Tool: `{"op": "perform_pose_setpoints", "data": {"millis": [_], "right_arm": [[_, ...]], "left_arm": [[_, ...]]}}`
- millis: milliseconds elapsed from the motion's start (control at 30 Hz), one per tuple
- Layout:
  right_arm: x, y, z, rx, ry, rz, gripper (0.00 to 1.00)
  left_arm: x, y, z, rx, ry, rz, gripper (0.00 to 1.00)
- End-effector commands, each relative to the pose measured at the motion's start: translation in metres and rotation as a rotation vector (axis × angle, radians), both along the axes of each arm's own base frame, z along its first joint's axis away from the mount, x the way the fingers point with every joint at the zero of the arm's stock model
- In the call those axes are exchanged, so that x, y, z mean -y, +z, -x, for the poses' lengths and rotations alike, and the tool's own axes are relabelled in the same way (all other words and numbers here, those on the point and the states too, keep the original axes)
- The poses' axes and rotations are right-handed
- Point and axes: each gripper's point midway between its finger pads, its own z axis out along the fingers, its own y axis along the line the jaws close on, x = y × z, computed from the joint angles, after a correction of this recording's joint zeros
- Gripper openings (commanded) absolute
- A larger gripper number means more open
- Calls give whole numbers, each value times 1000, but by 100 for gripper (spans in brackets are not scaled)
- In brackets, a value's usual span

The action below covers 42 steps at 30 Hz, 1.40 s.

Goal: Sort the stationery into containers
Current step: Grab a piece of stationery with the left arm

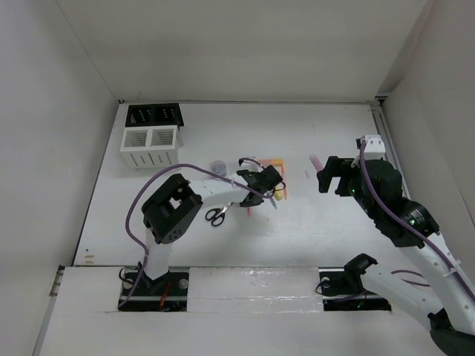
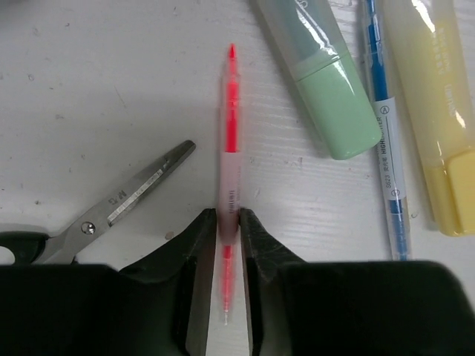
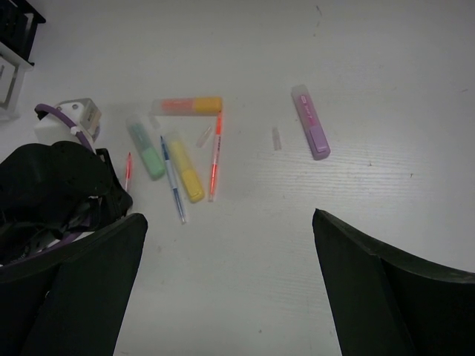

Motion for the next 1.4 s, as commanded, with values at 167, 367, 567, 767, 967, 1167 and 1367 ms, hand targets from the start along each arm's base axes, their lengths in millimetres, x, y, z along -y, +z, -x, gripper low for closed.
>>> {"op": "perform_pose_setpoints", "data": {"millis": [167, 367, 567, 767, 967, 1167, 1367], "right_arm": [[-10, 13, -5, 55, 35, -37, 100], [-22, 2, -15, 41, 64, -43, 100], [-40, -37, -48, -59, 68, -22, 100], [-37, -81, -89, -189, -8, 103, 100], [-30, -128, -126, -307, 32, 131, 91], [-22, -157, -145, -365, 45, 129, 80], [-33, -187, -166, -439, 111, 154, 64]], "left_arm": [[-5, -46, 25, -154, -17, -32, 0], [-6, -41, 30, -149, -16, 14, 0], [-4, -9, 30, -73, -47, 12, 0], [-9, 41, 31, 23, -24, 44, 0], [-22, 71, 36, 65, -46, 71, 0], [-28, 105, 41, 133, -142, 109, 0], [-35, 137, 44, 202, -220, 151, 0]]}}
